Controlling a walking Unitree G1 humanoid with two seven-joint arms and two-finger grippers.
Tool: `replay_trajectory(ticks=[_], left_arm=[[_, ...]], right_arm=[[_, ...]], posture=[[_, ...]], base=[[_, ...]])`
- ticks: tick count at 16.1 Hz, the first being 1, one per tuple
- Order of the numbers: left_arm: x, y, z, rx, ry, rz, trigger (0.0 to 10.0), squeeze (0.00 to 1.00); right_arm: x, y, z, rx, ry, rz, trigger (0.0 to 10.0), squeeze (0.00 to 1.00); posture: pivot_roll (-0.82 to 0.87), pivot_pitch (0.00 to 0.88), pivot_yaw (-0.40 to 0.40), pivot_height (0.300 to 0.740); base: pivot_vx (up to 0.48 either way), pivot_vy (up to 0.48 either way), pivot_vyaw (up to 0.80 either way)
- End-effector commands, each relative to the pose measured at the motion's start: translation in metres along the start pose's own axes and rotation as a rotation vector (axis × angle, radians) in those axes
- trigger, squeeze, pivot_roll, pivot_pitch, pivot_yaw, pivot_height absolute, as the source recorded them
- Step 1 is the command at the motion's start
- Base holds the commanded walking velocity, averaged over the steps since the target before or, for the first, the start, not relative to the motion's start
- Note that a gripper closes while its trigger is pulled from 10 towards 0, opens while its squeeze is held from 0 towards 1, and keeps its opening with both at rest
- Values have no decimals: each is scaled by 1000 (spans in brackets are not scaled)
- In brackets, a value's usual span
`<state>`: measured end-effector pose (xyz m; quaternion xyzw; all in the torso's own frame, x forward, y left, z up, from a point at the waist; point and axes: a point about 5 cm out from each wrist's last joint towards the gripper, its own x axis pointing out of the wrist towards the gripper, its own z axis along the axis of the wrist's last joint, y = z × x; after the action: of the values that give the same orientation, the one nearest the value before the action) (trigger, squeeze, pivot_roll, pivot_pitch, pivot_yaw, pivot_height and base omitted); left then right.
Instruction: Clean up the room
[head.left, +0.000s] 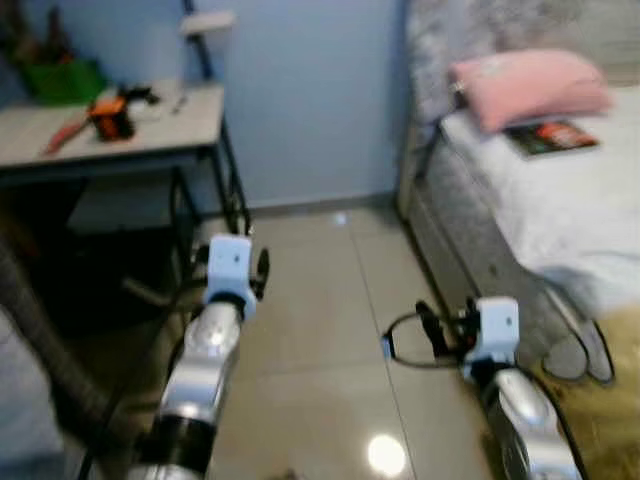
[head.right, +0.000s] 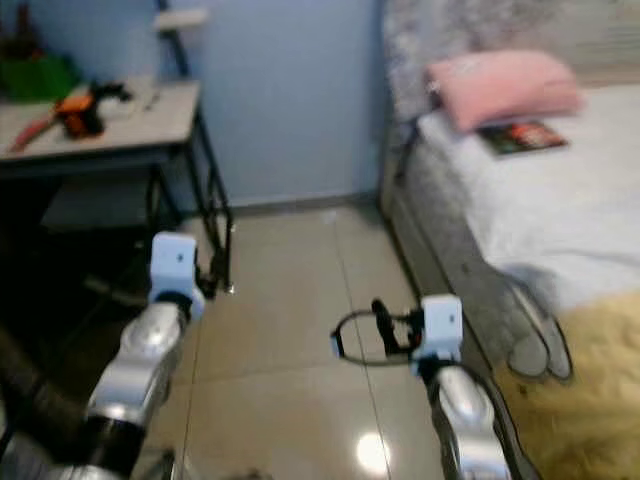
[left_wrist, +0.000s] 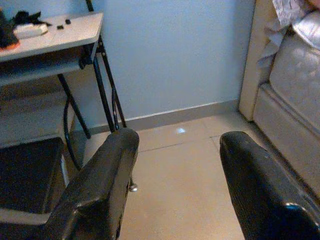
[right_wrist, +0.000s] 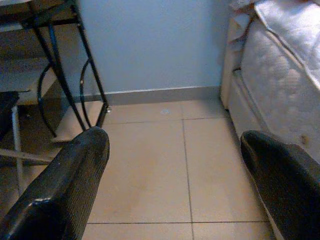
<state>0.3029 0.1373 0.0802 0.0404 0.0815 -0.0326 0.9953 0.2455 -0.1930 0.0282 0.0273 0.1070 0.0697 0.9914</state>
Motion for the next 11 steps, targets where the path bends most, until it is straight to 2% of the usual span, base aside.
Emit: replay_trajectory(ticks=[1, 3, 4, 6, 7, 9, 11], left_arm=[[0, 3, 6, -14, -33, -6, 10000, 0], [-7, 0, 16, -68, -105, -62, 10000, 0], [-17, 1, 20, -77, -134, -101, 10000, 0], [-42, 7, 14, -72, -124, -166, 10000, 0], [-41, 10, 12, -85, -113, -156, 10000, 0], [-30, 7, 15, -90, -115, -157, 10000, 0], [-29, 4, 17, -87, -119, -166, 10000, 0]], right_arm=[[1, -1, 5, 27, -36, -18, 10000, 0], [-10, 0, 16, 118, -138, -73, 10000, 0], [-21, 4, 15, 102, -140, -59, 10000, 0], [-50, 12, 4, -17, -73, 21, 10000, 0], [-55, 11, 0, -8, -55, 13, 10000, 0], [-47, 8, 2, 20, -64, -26, 10000, 0], [-40, 7, 5, 20, -73, -29, 10000, 0]], posture=[[30, 0, 52, 740], [42, 0, 39, 740], [47, 0, 33, 740], [44, 0, 31, 740], [48, 0, 22, 740], [43, 0, 26, 740], [41, 0, 27, 740]], base=[[480, 0, 0], [480, 0, 0], [480, 0, 0], [480, 0, 0], [480, 0, 0], [480, 0, 0], [480, 0, 775]])
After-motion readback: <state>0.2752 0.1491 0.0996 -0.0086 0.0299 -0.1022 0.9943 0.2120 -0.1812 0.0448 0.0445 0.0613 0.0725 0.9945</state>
